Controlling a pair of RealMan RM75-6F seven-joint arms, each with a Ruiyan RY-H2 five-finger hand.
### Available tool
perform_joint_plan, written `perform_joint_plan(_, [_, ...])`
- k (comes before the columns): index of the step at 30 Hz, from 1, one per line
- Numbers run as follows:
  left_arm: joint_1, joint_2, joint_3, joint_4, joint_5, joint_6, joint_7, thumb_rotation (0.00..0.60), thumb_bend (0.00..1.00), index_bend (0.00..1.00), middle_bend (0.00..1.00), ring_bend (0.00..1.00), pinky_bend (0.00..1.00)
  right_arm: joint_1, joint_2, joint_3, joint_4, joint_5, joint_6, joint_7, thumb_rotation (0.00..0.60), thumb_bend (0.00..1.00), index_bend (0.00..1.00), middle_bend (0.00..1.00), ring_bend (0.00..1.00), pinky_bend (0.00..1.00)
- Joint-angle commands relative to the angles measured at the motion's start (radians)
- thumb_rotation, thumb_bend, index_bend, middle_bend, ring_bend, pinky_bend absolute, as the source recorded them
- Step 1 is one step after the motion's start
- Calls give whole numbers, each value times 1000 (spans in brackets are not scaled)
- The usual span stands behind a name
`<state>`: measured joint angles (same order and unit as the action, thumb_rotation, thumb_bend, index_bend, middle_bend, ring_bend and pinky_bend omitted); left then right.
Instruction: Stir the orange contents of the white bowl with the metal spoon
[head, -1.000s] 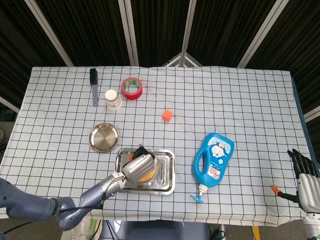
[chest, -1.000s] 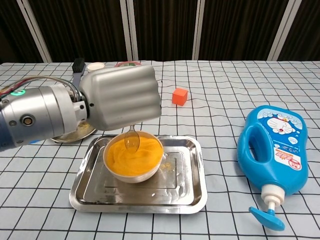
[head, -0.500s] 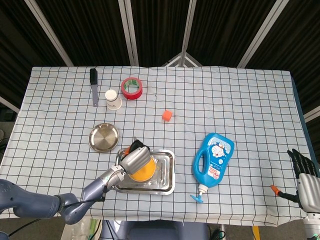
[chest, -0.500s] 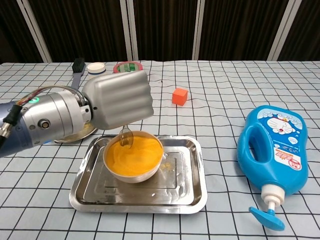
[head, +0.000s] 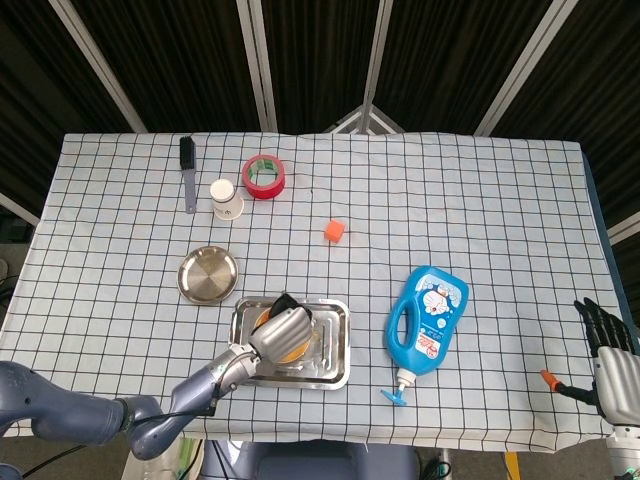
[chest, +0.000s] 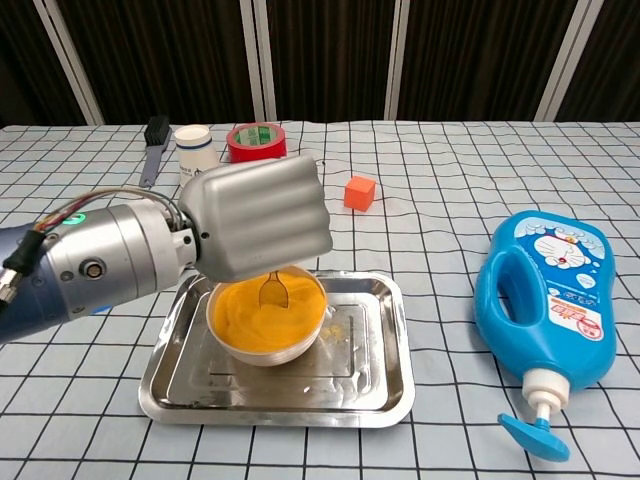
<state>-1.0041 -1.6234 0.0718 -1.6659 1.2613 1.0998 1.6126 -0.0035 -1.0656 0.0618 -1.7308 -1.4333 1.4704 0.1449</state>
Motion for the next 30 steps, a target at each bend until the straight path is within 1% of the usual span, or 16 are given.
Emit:
perform_joint_plan(1, [3,4,-1,-14,10,1,-5,600,670,839,1000,1000,1000,0,0,1,0,0,0,0,600,202,0,0,0,0])
perform_joint_plan(12, [13,56,-11,-88,56,8,-31,600,670,839,1000,1000,1000,1,-1,1,-1,3,-1,-4,600,202,0,0,0,0])
perform_joint_plan(21, [26,113,-14,-93,54,5,-7,600,670,839,1000,1000,1000,0,0,1,-2,2,0,-3,600,202,0,0,0,0])
perform_joint_plan(30, [33,97,-28,-105,56,1,-25,600,669,839,1000,1000,1000,2,-1,0,-2,3,-3,-6,600,202,0,0,0,0])
